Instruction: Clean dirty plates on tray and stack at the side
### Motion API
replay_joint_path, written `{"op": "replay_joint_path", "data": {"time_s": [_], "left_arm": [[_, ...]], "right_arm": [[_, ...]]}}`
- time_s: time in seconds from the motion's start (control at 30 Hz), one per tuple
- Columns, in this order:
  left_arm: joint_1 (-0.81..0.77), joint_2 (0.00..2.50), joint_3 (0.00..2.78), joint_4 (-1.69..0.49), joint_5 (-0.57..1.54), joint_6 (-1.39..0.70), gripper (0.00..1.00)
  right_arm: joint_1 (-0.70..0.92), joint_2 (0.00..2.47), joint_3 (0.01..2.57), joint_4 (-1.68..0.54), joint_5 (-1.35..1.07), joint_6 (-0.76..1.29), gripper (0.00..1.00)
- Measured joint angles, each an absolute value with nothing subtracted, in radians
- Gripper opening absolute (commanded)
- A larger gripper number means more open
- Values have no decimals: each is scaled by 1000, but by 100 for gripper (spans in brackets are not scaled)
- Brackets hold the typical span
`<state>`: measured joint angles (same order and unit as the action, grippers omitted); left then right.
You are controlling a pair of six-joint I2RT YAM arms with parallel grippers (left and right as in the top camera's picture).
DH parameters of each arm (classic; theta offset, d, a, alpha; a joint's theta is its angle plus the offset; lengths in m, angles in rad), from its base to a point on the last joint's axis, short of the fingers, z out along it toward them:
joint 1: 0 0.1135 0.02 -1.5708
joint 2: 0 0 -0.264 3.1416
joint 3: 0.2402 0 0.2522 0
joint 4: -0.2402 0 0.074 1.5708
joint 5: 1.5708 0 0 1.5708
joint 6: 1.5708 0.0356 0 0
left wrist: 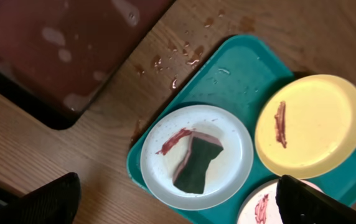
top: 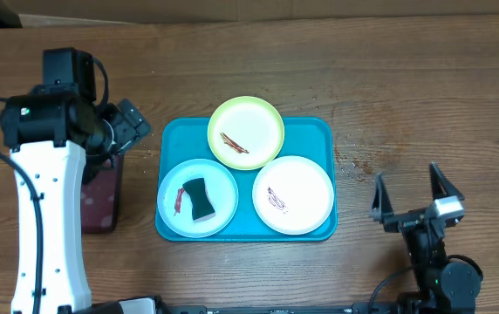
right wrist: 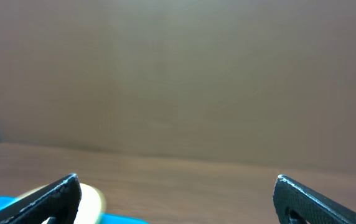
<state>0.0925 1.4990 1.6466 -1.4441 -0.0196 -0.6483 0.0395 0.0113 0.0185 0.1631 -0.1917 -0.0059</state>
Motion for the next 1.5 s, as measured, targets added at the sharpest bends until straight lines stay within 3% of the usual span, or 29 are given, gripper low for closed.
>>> {"op": "replay_joint_path", "data": {"time_s": [0.13,0.27,0.37,0.47,0.7,0.87,0.97,1.1,1.2,1.3,1.4,1.5], "left_arm": [[93,1517,1602,-1443,-15,-660,100],[93,1519,1574,-1443,-12,-661,100],[93,1519,1566,-1442,-12,-661,100],[93,1519,1563,-1431,-7,-664,100],[93,1519,1562,-1427,3,-675,100],[93,1519,1562,-1429,5,-676,100],[93,1519,1562,-1438,8,-678,100],[93,1519,1562,-1440,13,-678,100],[93,1519,1562,-1439,14,-678,100],[93,1519,1561,-1438,14,-678,100],[93,1519,1561,-1436,15,-678,100],[93,1519,1560,-1436,14,-678,100]], "right_arm": [[40,11,19,405,-486,79,100],[40,10,20,589,-623,179,100],[39,16,48,511,-629,212,100],[30,98,207,236,-624,195,100],[26,537,754,-229,-731,107,100],[26,841,971,-145,-1054,122,100],[30,965,993,19,-1252,187,100],[76,1098,997,168,-1345,360,100],[117,1160,997,154,-1309,455,100],[158,1190,1000,1,-1145,513,100],[206,1192,1004,-276,-749,531,100],[237,1208,1003,-412,-499,536,100]]}}
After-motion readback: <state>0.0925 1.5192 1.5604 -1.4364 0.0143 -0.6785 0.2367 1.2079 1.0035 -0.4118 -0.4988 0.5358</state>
